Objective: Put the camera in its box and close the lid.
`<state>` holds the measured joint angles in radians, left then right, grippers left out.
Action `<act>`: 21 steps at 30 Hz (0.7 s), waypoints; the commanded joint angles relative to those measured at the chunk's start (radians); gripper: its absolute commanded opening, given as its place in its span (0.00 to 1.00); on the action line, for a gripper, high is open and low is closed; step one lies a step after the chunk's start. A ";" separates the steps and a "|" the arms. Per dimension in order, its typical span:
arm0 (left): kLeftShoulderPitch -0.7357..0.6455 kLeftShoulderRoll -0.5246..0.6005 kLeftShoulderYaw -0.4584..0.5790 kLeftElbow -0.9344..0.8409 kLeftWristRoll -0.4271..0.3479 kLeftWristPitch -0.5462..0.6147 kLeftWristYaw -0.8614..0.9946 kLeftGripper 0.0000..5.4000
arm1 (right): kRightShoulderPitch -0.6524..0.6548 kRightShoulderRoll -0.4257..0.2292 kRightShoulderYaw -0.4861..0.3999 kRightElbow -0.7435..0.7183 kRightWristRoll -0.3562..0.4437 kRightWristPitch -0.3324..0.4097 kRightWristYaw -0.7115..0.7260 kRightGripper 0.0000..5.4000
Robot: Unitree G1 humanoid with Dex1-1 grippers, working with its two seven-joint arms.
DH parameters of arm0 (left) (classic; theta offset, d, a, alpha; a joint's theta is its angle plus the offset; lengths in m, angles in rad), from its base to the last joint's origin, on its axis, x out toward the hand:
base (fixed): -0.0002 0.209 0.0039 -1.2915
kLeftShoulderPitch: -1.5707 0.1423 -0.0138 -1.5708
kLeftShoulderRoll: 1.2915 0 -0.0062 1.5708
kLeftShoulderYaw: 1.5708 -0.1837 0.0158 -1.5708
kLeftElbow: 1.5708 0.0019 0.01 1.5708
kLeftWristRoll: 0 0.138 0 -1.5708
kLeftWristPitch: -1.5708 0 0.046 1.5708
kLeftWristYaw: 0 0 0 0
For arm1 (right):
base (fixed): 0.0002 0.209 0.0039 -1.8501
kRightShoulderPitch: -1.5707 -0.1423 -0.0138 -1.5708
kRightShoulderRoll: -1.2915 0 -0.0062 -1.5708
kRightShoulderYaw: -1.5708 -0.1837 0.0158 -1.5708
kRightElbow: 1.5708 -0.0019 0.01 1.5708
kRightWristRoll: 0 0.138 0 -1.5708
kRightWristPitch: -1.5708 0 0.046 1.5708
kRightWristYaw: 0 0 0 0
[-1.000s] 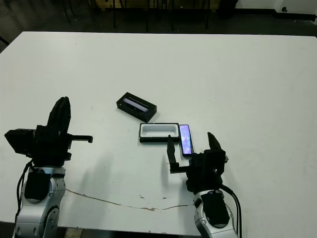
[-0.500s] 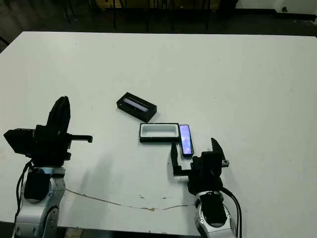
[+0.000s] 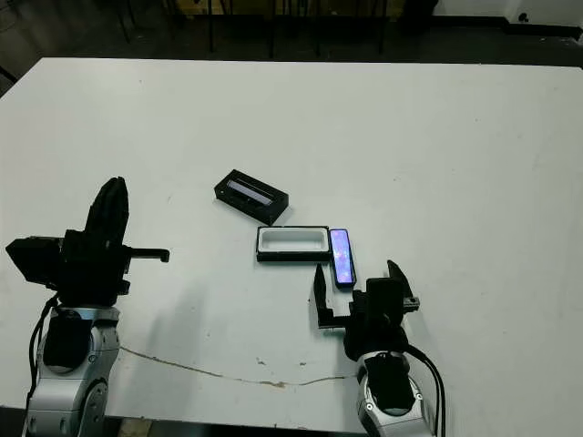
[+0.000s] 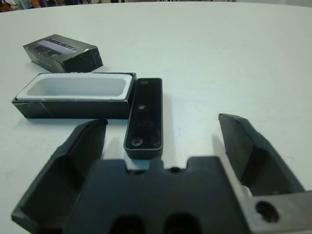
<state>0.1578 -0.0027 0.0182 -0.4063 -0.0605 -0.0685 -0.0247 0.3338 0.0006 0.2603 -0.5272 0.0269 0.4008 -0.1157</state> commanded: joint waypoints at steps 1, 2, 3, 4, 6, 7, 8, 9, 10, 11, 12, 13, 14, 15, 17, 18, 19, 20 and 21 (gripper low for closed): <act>0.015 0.005 0.003 0.005 0.002 0.019 0.001 0.00 | 0.081 -0.001 -0.016 0.000 0.007 0.056 0.003 0.84; 0.015 0.005 0.002 0.004 0.004 0.020 0.003 0.00 | 0.082 -0.001 -0.018 0.000 0.009 0.055 0.004 0.81; 0.015 0.004 0.001 0.003 0.006 0.022 0.004 0.00 | 0.082 0.000 -0.019 0.002 0.011 0.051 0.006 0.77; 0.015 0.004 0.000 0.002 0.006 0.023 0.004 0.00 | 0.083 0.001 -0.021 0.003 0.013 0.048 0.007 0.74; 0.012 0.005 0.001 0.008 0.005 0.016 0.002 0.00 | 0.081 0.000 -0.024 0.006 0.017 0.046 0.010 0.67; 0.011 0.005 0.001 0.010 0.004 0.015 0.001 0.00 | 0.082 0.000 -0.025 0.012 0.018 0.033 0.012 0.64; 0.010 0.005 0.001 0.011 0.004 0.015 0.002 0.00 | 0.083 0.001 -0.028 0.020 0.023 0.016 0.017 0.60; 0.009 0.005 0.002 0.014 0.005 0.012 0.001 0.00 | 0.085 0.004 -0.031 0.026 0.031 0.004 0.020 0.57; 0.009 0.005 0.002 0.015 0.004 0.011 0.001 0.00 | 0.087 0.010 -0.035 0.030 0.040 -0.004 0.021 0.54; 0.010 0.004 0.002 0.013 0.002 0.015 0.001 0.00 | 0.088 0.013 -0.038 0.033 0.047 -0.009 0.023 0.51; 0.010 0.005 0.002 0.014 0.003 0.014 0.001 0.00 | 0.090 0.011 -0.039 0.040 0.051 -0.028 0.027 0.47; 0.010 0.006 0.002 0.014 0.006 0.013 0.001 0.00 | 0.090 0.007 -0.038 0.046 0.050 -0.041 0.030 0.44; 0.011 0.006 0.002 0.014 0.008 0.014 0.002 0.00 | 0.090 0.002 -0.038 0.053 0.049 -0.053 0.033 0.41; 0.011 0.004 0.001 0.012 0.009 0.018 0.005 0.00 | 0.090 -0.001 -0.037 0.059 0.047 -0.064 0.034 0.37; 0.009 0.002 0.001 0.013 0.006 0.019 0.005 0.00 | 0.089 -0.005 -0.038 0.071 0.045 -0.082 0.040 0.31; 0.009 0.002 0.001 0.014 0.007 0.019 0.006 0.00 | 0.089 -0.007 -0.039 0.076 0.046 -0.089 0.044 0.27; 0.008 0.001 0.001 0.014 0.007 0.019 0.007 0.00 | 0.088 -0.008 -0.040 0.080 0.047 -0.094 0.047 0.24; 0.008 0.001 0.001 0.015 0.007 0.017 0.007 0.00 | 0.088 -0.008 -0.041 0.083 0.047 -0.098 0.049 0.21; 0.008 0.000 0.001 0.014 0.004 0.020 0.006 0.00 | 0.086 -0.012 -0.041 0.086 0.046 -0.101 0.053 0.17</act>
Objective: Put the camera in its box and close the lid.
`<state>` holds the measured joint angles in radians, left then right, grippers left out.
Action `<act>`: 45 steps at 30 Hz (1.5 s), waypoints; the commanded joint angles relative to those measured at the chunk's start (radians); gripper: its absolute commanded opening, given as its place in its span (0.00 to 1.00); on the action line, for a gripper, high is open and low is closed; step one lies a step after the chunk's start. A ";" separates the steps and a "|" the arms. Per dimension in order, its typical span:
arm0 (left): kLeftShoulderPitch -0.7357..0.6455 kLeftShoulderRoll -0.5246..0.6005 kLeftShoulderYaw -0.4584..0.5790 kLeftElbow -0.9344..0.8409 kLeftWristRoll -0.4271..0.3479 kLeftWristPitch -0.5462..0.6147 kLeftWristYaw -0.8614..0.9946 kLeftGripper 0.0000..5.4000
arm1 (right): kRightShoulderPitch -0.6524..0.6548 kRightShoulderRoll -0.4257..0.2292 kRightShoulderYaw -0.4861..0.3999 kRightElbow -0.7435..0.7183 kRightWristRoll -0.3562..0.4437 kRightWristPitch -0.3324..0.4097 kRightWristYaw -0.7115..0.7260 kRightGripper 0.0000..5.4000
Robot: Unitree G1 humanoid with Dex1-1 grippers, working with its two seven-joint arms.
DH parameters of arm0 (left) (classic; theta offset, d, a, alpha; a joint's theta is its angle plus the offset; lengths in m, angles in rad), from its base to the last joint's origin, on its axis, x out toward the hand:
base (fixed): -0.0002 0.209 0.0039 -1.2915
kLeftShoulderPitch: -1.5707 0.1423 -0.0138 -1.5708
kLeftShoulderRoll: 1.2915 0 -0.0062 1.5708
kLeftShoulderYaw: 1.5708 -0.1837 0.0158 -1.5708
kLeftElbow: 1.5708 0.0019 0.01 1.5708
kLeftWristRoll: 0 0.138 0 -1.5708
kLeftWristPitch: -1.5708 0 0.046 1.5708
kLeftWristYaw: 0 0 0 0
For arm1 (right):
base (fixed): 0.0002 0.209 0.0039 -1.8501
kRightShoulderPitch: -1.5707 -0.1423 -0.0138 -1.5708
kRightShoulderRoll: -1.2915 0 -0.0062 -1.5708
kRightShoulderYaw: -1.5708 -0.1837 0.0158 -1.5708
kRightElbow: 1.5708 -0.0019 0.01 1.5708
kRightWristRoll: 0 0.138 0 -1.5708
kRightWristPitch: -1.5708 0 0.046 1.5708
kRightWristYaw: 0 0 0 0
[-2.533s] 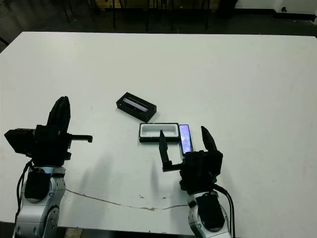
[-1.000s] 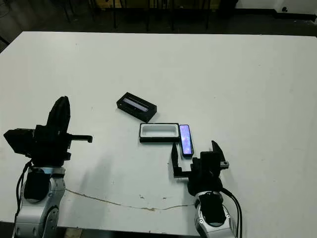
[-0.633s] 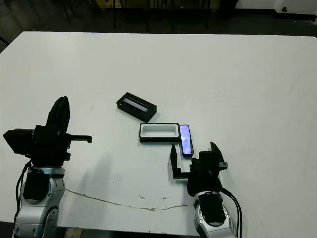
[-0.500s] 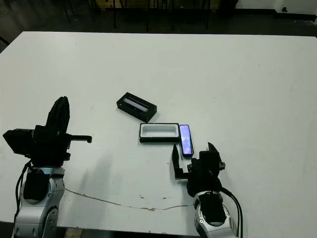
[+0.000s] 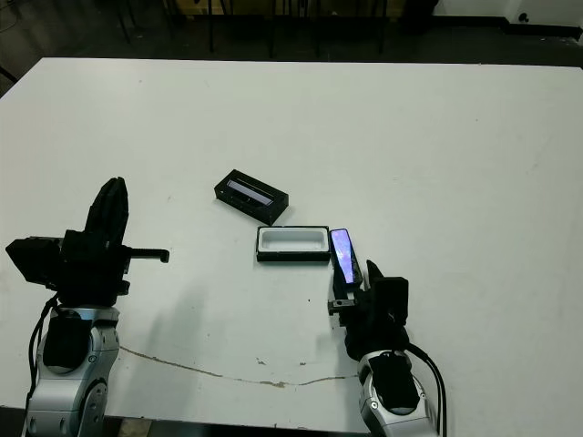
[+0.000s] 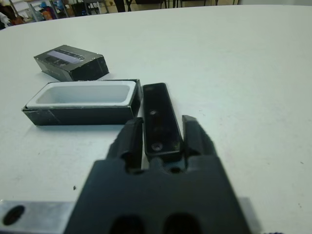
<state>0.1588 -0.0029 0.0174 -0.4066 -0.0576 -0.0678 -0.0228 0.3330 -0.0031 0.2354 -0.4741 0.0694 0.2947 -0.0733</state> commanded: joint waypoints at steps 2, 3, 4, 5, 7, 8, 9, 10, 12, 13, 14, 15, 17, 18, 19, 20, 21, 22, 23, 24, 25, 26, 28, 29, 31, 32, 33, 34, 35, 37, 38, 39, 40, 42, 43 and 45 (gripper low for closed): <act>0.008 -0.001 0.001 0.012 -0.002 0.025 0.005 0.00 | 0.085 -0.013 -0.017 0.039 0.003 -0.004 0.019 0.12; 0.008 -0.002 0.001 0.011 -0.002 0.025 0.006 0.00 | 0.084 -0.013 -0.018 0.039 0.005 -0.003 0.021 0.11; 0.008 -0.002 0.001 0.010 -0.001 0.025 0.006 0.00 | 0.084 -0.012 -0.019 0.032 0.005 0.009 0.021 0.11; 0.008 -0.004 0.000 0.010 0.000 0.026 0.008 0.00 | 0.085 -0.011 -0.020 0.026 0.007 0.020 0.021 0.10; 0.007 -0.003 0.001 0.013 0.002 0.021 0.007 0.00 | 0.085 -0.008 -0.023 0.019 0.010 0.036 0.020 0.10; 0.007 -0.004 0.001 0.015 0.000 0.018 0.006 0.00 | 0.084 -0.009 -0.025 0.019 0.013 0.039 0.023 0.10; 0.007 -0.003 0.001 0.017 -0.002 0.016 0.004 0.00 | 0.083 -0.012 -0.027 0.022 0.017 0.036 0.030 0.10; 0.007 -0.002 0.001 0.018 -0.003 0.016 0.003 0.00 | 0.081 -0.016 -0.029 0.027 0.018 0.029 0.037 0.10; 0.005 -0.003 0.001 0.022 0.000 0.010 0.006 0.00 | 0.079 -0.023 -0.036 0.033 0.022 0.022 0.053 0.10; 0.005 -0.004 0.001 0.024 0.001 0.010 0.007 0.00 | 0.078 -0.025 -0.044 0.035 0.029 0.023 0.062 0.10; 0.005 -0.003 0.001 0.025 0.002 0.010 0.007 0.00 | 0.077 -0.025 -0.056 0.033 0.039 0.027 0.070 0.10; 0.004 -0.002 0.001 0.026 0.004 0.011 0.008 0.00 | 0.074 -0.026 -0.069 0.034 0.051 0.024 0.081 0.10; 0.004 0.001 0.002 0.032 0.007 0.004 0.006 0.00 | 0.068 -0.031 -0.103 0.048 0.068 -0.015 0.105 0.10; 0.004 0.003 0.003 0.036 0.006 -0.001 0.004 0.00 | 0.062 -0.034 -0.123 0.053 0.077 -0.031 0.116 0.10; 0.004 0.004 0.004 0.041 0.005 -0.006 0.002 0.00 | 0.053 -0.037 -0.144 0.049 0.083 -0.037 0.122 0.10; 0.005 0.006 0.005 0.045 0.005 -0.009 0.000 0.00 | 0.044 -0.041 -0.164 0.034 0.086 -0.028 0.124 0.10; 0.004 0.007 0.005 0.049 0.006 -0.011 -0.002 0.00 | 0.032 -0.045 -0.183 0.013 0.091 -0.011 0.123 0.10; 0.003 0.009 0.006 0.056 0.005 -0.015 -0.003 0.00 | 0.019 -0.050 -0.200 -0.002 0.092 0.001 0.125 0.10; 0.001 0.011 0.008 0.063 0.003 -0.021 -0.007 0.00 | 0.001 -0.055 -0.220 -0.015 0.100 0.019 0.129 0.10; -0.002 0.014 0.010 0.073 -0.002 -0.029 -0.014 0.00 | -0.018 -0.063 -0.243 -0.021 0.117 0.027 0.142 0.10; -0.004 0.014 0.013 0.079 -0.010 -0.030 -0.017 0.00 | -0.041 -0.077 -0.270 -0.023 0.140 0.033 0.163 0.10; -0.006 0.015 0.016 0.085 -0.015 -0.031 -0.020 0.00 | -0.059 -0.087 -0.291 -0.026 0.158 0.041 0.178 0.10; -0.012 0.017 0.024 0.098 -0.019 -0.036 -0.024 0.00 | -0.096 -0.111 -0.329 -0.043 0.192 0.054 0.210 0.10; -0.016 0.020 0.027 0.105 -0.022 -0.040 -0.027 0.00 | -0.117 -0.123 -0.345 -0.050 0.216 0.062 0.226 0.10; -0.021 0.028 0.032 0.114 -0.020 -0.043 -0.035 0.00 | -0.168 -0.164 -0.376 -0.058 0.263 0.088 0.263 0.10; -0.023 0.032 0.034 0.120 -0.021 -0.047 -0.039 0.00 | -0.197 -0.187 -0.386 -0.051 0.279 0.097 0.282 0.10; -0.024 0.034 0.035 0.123 -0.020 -0.049 -0.043 0.00 | -0.222 -0.207 -0.393 -0.039 0.292 0.100 0.302 0.10; -0.026 0.037 0.036 0.127 -0.020 -0.049 -0.047 0.00 | -0.249 -0.230 -0.396 -0.026 0.294 0.105 0.319 0.10; -0.026 0.038 0.035 0.129 -0.018 -0.050 -0.049 0.00 | -0.279 -0.255 -0.398 -0.010 0.300 0.108 0.344 0.10; -0.026 0.040 0.032 0.130 -0.013 -0.049 -0.050 0.00 | -0.339 -0.305 -0.397 0.022 0.310 0.118 0.395 0.10; -0.027 0.040 0.031 0.131 -0.013 -0.049 -0.051 0.00 | -0.365 -0.324 -0.395 0.040 0.314 0.120 0.418 0.10; -0.027 0.042 0.029 0.133 -0.010 -0.051 -0.052 0.00 | -0.391 -0.347 -0.390 0.059 0.309 0.118 0.441 0.10; -0.028 0.042 0.027 0.134 -0.008 -0.053 -0.053 0.00 | -0.422 -0.373 -0.382 0.077 0.303 0.132 0.459 0.10; -0.029 0.041 0.024 0.135 -0.008 -0.050 -0.052 0.00 | -0.475 -0.415 -0.364 0.113 0.292 0.150 0.494 0.10; -0.029 0.041 0.023 0.134 -0.008 -0.047 -0.052 0.00 | -0.502 -0.430 -0.355 0.137 0.296 0.158 0.518 0.10; -0.030 0.040 0.021 0.136 -0.008 -0.049 -0.052 0.00 | -0.566 -0.460 -0.331 0.208 0.307 0.163 0.590 0.10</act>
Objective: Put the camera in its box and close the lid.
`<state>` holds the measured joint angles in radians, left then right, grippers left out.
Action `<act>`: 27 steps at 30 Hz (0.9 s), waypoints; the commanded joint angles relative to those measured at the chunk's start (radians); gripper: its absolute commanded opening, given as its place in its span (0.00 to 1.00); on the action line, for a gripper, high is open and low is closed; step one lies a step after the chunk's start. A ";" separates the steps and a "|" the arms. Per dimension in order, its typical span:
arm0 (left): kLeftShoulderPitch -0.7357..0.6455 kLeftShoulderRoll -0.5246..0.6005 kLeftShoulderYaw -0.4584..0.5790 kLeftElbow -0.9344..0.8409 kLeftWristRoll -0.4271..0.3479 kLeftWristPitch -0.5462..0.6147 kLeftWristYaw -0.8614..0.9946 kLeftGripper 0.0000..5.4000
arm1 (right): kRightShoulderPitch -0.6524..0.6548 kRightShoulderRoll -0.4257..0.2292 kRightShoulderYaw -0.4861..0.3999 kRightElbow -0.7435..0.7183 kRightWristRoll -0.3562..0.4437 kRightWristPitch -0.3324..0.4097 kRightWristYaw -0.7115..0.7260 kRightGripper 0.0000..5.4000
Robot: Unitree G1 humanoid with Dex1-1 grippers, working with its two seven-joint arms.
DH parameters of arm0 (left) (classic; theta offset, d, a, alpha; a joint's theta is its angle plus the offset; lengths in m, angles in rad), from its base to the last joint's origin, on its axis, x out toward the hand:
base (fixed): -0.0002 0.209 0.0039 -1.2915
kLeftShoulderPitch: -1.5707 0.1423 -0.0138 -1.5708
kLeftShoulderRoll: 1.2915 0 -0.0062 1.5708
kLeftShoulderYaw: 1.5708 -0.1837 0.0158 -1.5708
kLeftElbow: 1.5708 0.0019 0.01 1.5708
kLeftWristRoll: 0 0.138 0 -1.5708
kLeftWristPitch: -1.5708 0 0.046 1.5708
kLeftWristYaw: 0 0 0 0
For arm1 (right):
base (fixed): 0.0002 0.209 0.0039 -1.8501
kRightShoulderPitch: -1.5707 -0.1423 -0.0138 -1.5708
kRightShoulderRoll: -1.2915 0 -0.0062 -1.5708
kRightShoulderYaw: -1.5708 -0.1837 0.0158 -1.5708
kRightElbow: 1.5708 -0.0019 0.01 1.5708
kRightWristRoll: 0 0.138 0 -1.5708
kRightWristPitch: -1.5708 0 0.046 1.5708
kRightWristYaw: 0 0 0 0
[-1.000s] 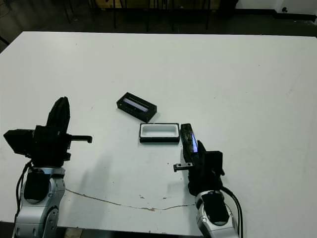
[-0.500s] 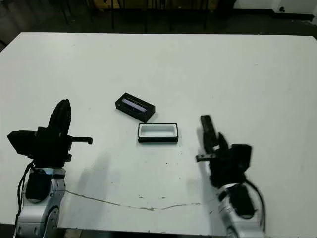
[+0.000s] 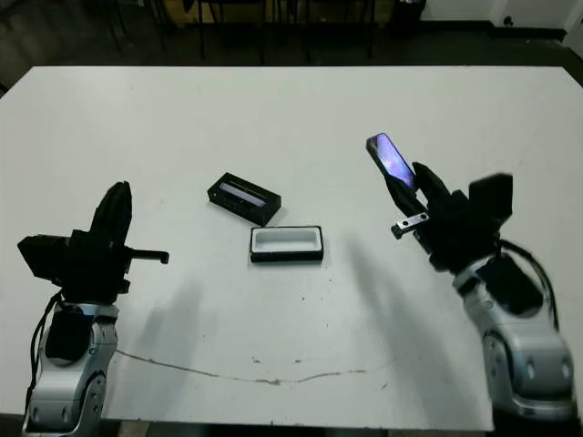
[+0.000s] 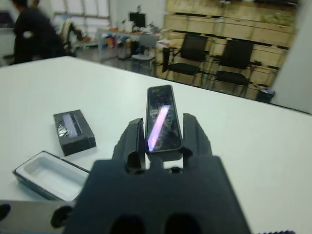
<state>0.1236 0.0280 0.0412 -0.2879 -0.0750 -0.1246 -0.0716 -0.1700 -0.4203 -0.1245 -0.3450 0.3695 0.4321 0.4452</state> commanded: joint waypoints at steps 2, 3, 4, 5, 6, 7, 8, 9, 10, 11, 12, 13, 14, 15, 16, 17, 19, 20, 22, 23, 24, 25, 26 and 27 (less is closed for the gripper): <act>0.004 0.010 -0.005 0.021 0.013 0.002 -0.003 0.00 | -0.121 -0.072 0.058 0.147 -0.003 0.008 0.145 0.10; 0.003 0.011 -0.006 0.022 0.014 0.001 -0.003 0.00 | -0.144 -0.080 0.069 0.174 -0.006 0.003 0.172 0.10; 0.002 0.011 -0.006 0.023 0.014 0.001 -0.003 0.00 | -0.168 -0.088 0.084 0.196 -0.013 0.005 0.196 0.10; -0.001 0.011 -0.007 0.024 0.014 0.004 -0.003 0.00 | -0.198 -0.106 0.110 0.213 -0.030 0.015 0.221 0.10; -0.004 0.012 -0.008 0.026 0.016 0.004 -0.002 0.00 | -0.227 -0.121 0.138 0.236 -0.051 0.004 0.253 0.10; -0.007 0.013 -0.009 0.029 0.018 0.003 -0.003 0.00 | -0.256 -0.128 0.159 0.268 -0.064 -0.019 0.290 0.10; -0.010 0.014 -0.009 0.032 0.016 0.004 -0.006 0.00 | -0.283 -0.129 0.178 0.302 -0.073 -0.040 0.326 0.10; -0.013 0.014 -0.010 0.034 0.011 0.008 -0.009 0.00 | -0.315 -0.127 0.193 0.348 -0.067 -0.053 0.378 0.10; -0.015 0.013 -0.010 0.036 0.007 0.012 -0.012 0.00 | -0.341 -0.124 0.205 0.388 -0.061 -0.062 0.424 0.10; -0.018 0.012 -0.010 0.038 0.007 0.015 -0.013 0.00 | -0.371 -0.124 0.223 0.436 -0.061 -0.090 0.484 0.10; -0.020 0.011 -0.011 0.040 0.007 0.017 -0.013 0.00 | -0.402 -0.128 0.244 0.479 -0.071 -0.120 0.541 0.10; -0.023 0.010 -0.011 0.042 0.006 0.018 -0.014 0.00 | -0.431 -0.132 0.265 0.514 -0.086 -0.144 0.586 0.10; -0.027 0.009 -0.012 0.047 0.006 0.015 -0.014 0.00 | -0.456 -0.131 0.283 0.551 -0.100 -0.175 0.625 0.10; -0.032 0.009 -0.012 0.052 0.006 0.012 -0.014 0.00 | -0.479 -0.124 0.297 0.589 -0.109 -0.207 0.662 0.10; -0.036 0.009 -0.012 0.056 0.007 0.009 -0.014 0.00 | -0.496 -0.117 0.306 0.621 -0.115 -0.231 0.690 0.10; -0.039 0.009 -0.012 0.060 0.006 0.009 -0.015 0.00 | -0.512 -0.110 0.316 0.646 -0.120 -0.244 0.714 0.10; -0.044 0.009 -0.012 0.062 0.008 0.011 -0.014 0.00 | -0.537 -0.101 0.334 0.672 -0.130 -0.239 0.742 0.10; -0.045 0.010 -0.013 0.061 0.011 0.013 -0.012 0.00 | -0.549 -0.096 0.343 0.681 -0.132 -0.229 0.755 0.10; -0.045 0.008 -0.013 0.062 0.011 0.013 -0.011 0.00 | -0.564 -0.088 0.353 0.698 -0.131 -0.204 0.779 0.10; -0.046 0.008 -0.013 0.065 0.010 0.008 -0.012 0.00 | -0.569 -0.082 0.354 0.710 -0.127 -0.197 0.791 0.10; -0.047 0.007 -0.014 0.069 0.009 0.004 -0.013 0.00 | -0.573 -0.077 0.356 0.720 -0.126 -0.193 0.802 0.10; -0.047 0.007 -0.014 0.072 0.009 0.001 -0.013 0.00 | -0.578 -0.072 0.360 0.731 -0.130 -0.196 0.814 0.10; -0.048 0.007 -0.014 0.074 0.009 0.000 -0.013 0.00 | -0.582 -0.068 0.364 0.740 -0.134 -0.199 0.822 0.10; -0.048 0.006 -0.014 0.073 0.009 0.003 -0.012 0.00 | -0.586 -0.065 0.368 0.749 -0.140 -0.202 0.829 0.10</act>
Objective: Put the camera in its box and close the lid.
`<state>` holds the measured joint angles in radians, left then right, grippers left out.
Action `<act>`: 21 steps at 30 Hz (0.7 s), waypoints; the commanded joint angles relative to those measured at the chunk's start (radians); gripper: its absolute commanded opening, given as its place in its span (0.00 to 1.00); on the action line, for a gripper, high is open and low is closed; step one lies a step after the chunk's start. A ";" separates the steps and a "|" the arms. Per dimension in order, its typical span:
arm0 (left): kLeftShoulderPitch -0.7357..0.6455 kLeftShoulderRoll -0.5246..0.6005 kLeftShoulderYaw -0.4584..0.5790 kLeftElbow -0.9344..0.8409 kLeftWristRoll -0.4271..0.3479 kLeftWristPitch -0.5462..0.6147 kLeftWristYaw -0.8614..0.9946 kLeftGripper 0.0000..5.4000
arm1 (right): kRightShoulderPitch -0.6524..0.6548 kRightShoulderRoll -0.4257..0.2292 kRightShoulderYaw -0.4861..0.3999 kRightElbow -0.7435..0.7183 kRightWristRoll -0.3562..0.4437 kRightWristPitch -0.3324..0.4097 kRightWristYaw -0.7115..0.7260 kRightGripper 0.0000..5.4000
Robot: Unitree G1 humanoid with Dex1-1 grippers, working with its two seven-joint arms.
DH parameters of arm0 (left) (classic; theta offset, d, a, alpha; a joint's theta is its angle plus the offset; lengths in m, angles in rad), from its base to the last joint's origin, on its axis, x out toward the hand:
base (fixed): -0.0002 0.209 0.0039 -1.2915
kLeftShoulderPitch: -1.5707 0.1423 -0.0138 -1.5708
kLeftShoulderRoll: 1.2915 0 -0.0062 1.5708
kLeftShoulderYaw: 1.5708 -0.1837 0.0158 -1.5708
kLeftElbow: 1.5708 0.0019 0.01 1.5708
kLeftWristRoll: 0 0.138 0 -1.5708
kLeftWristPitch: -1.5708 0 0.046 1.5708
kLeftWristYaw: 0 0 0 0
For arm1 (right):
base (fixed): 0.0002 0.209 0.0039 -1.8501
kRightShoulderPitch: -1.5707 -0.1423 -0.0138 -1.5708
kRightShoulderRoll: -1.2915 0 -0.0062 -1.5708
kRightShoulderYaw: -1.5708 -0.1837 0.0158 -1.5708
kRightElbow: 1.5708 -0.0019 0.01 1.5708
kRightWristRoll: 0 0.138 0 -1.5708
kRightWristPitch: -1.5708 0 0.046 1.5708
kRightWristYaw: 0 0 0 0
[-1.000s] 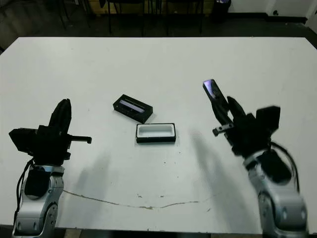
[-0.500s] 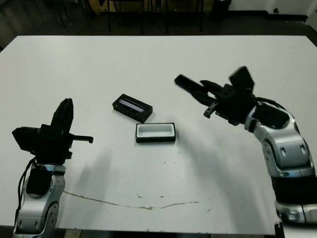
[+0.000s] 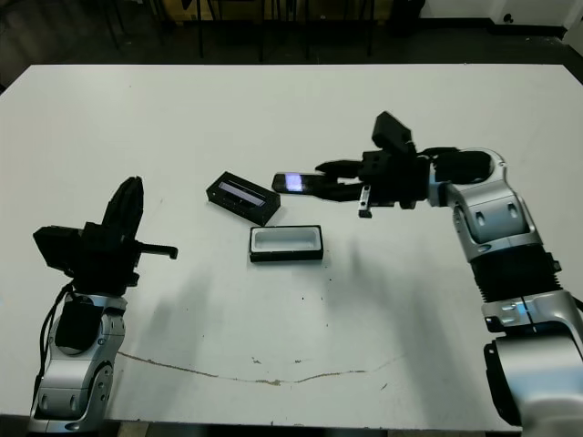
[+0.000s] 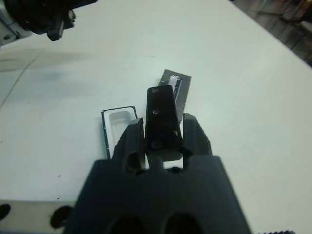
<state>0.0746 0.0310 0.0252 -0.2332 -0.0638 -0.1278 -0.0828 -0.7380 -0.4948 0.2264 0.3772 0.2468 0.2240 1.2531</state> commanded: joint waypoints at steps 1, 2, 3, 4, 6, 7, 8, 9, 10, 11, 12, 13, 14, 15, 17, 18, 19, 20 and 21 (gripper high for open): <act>0.001 0.002 0.001 0.018 0.000 0.008 0.001 0.00 | -0.022 0.012 0.022 0.036 -0.023 0.003 0.031 0.10; 0.001 0.001 0.001 0.017 -0.003 0.010 0.002 0.00 | -0.025 0.012 0.029 0.040 -0.031 0.003 0.038 0.10; 0.001 -0.001 0.001 0.016 -0.005 0.012 0.003 0.00 | -0.026 0.010 0.035 0.041 -0.044 -0.005 0.039 0.10; 0.000 0.000 0.001 0.016 -0.007 0.011 0.000 0.00 | -0.026 0.011 0.038 0.044 -0.052 -0.012 0.041 0.10; 0.001 0.002 0.001 0.015 -0.006 0.009 0.000 0.00 | -0.026 0.016 0.040 0.051 -0.060 -0.023 0.048 0.10; 0.000 0.003 0.001 0.016 -0.004 0.005 0.000 0.00 | -0.024 0.020 0.040 0.052 -0.062 -0.026 0.050 0.10; 0.000 0.003 0.000 0.017 -0.002 0.003 0.001 0.00 | -0.022 0.023 0.040 0.053 -0.064 -0.028 0.051 0.10; 0.001 0.004 0.000 0.017 0.000 0.002 0.001 0.00 | -0.022 0.027 0.041 0.058 -0.064 -0.022 0.057 0.10; 0.001 0.004 0.000 0.016 0.001 0.003 0.002 0.00 | -0.022 0.031 0.042 0.065 -0.063 -0.019 0.065 0.10; 0.001 0.003 -0.001 0.015 0.001 0.007 0.003 0.00 | -0.023 0.035 0.043 0.074 -0.065 -0.024 0.073 0.10; 0.001 0.001 0.000 0.015 -0.002 0.008 0.003 0.00 | -0.026 0.037 0.048 0.081 -0.071 -0.023 0.080 0.10; 0.001 0.000 0.000 0.015 -0.005 0.008 0.002 0.00 | -0.028 0.038 0.052 0.087 -0.077 -0.024 0.084 0.10; 0.001 0.000 0.000 0.014 -0.005 0.009 0.002 0.00 | -0.029 0.039 0.056 0.090 -0.083 -0.025 0.086 0.10; 0.002 0.001 0.000 0.014 -0.004 0.008 0.002 0.00 | -0.030 0.039 0.060 0.093 -0.089 -0.026 0.085 0.10; 0.003 0.000 -0.002 0.011 -0.002 0.008 0.003 0.00 | -0.031 0.044 0.065 0.101 -0.096 -0.023 0.088 0.10; 0.004 -0.001 -0.002 0.010 -0.002 0.008 0.004 0.00 | -0.033 0.048 0.068 0.109 -0.097 -0.020 0.094 0.10; 0.004 -0.002 -0.003 0.009 -0.001 0.008 0.005 0.00 | -0.036 0.052 0.070 0.121 -0.096 -0.020 0.102 0.10; 0.004 -0.003 -0.003 0.011 -0.001 0.007 0.005 0.00 | -0.041 0.058 0.070 0.139 -0.091 -0.023 0.116 0.10; 0.004 -0.003 -0.003 0.013 -0.002 0.007 0.005 0.00 | -0.047 0.063 0.071 0.156 -0.087 -0.020 0.129 0.10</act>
<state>0.0714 0.0291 0.0220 -0.2310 -0.0642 -0.1320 -0.0803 -0.7684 -0.4424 0.2900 0.5074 0.1626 0.2063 1.3593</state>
